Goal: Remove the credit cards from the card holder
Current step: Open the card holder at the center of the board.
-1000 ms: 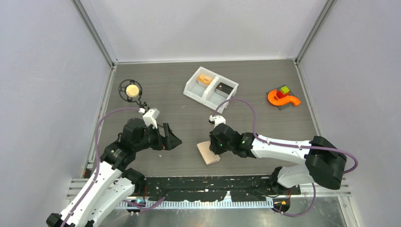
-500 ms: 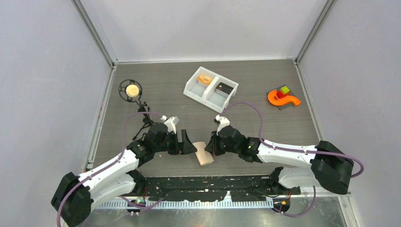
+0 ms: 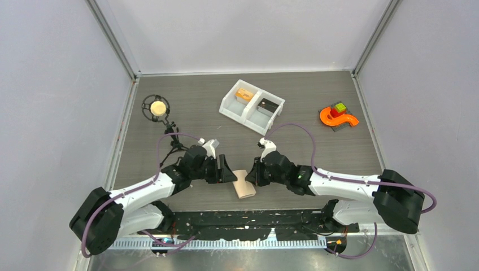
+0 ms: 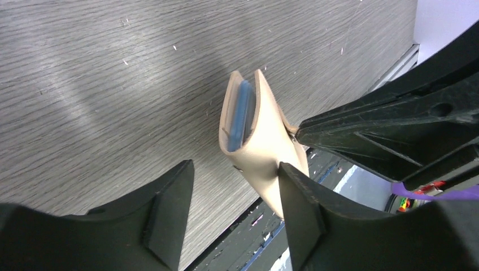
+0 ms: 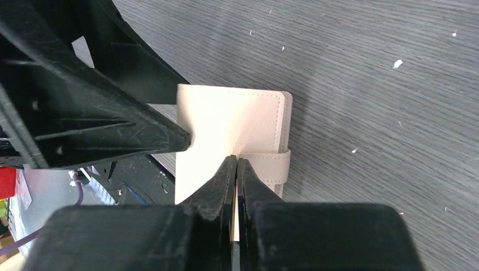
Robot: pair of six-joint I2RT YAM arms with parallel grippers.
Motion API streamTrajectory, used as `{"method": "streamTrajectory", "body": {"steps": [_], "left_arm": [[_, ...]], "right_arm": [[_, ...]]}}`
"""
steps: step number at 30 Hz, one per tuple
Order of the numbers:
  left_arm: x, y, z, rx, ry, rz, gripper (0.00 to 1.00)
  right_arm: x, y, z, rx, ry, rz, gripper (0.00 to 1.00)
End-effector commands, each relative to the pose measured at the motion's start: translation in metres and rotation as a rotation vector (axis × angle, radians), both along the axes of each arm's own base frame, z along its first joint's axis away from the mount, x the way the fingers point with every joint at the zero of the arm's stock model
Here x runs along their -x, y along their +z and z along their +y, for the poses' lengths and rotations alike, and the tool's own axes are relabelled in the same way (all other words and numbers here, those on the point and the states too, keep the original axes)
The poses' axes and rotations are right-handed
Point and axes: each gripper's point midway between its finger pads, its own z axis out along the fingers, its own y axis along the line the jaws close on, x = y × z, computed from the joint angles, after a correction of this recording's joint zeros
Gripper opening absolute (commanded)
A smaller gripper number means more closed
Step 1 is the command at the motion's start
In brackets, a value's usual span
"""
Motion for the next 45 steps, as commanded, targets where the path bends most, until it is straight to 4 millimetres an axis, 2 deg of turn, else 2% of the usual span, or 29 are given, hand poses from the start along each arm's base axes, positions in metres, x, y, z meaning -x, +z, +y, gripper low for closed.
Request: {"method": "streamTrajectory", "body": {"steps": [1, 5, 9, 12, 14, 22, 27, 33, 38, 42, 45], "left_arm": [[-0.002, -0.005, -0.003, -0.016, -0.024, -0.021, 0.44], [0.001, -0.018, 0.002, -0.079, -0.042, 0.007, 0.37], [-0.002, -0.016, 0.005, -0.086, -0.029, -0.011, 0.38], [-0.001, -0.01, 0.008, -0.094, -0.019, -0.019, 0.44], [-0.003, -0.005, 0.01, -0.102, -0.012, -0.031, 0.49], [-0.004, 0.03, 0.0, -0.025, -0.037, -0.079, 0.7], [-0.004, 0.043, -0.006, 0.007, -0.056, -0.089, 0.74], [-0.003, 0.035, -0.005, -0.014, -0.057, -0.072, 0.75], [-0.002, 0.027, -0.001, -0.033, -0.05, -0.066, 0.73], [-0.003, 0.023, 0.004, -0.061, -0.033, -0.067, 0.72], [-0.002, 0.022, 0.006, -0.071, -0.029, -0.067, 0.71]], "right_arm": [[-0.008, 0.025, 0.005, -0.093, -0.026, -0.041, 0.05], [-0.009, 0.028, -0.001, -0.108, -0.04, -0.046, 0.05], [-0.011, 0.025, -0.011, -0.098, -0.065, -0.042, 0.05], [-0.014, 0.027, -0.015, -0.113, -0.08, -0.039, 0.05], [-0.007, 0.032, -0.012, -0.145, -0.05, -0.025, 0.05], [0.004, 0.078, -0.002, -0.332, 0.001, -0.053, 0.05], [0.007, 0.09, 0.0, -0.382, 0.012, -0.051, 0.05], [0.007, 0.086, 0.001, -0.384, 0.004, -0.037, 0.05], [0.002, 0.076, -0.008, -0.334, -0.038, -0.042, 0.05], [-0.011, 0.057, -0.03, -0.222, -0.124, -0.059, 0.05], [-0.02, 0.022, -0.065, -0.065, -0.232, -0.026, 0.05]]}}
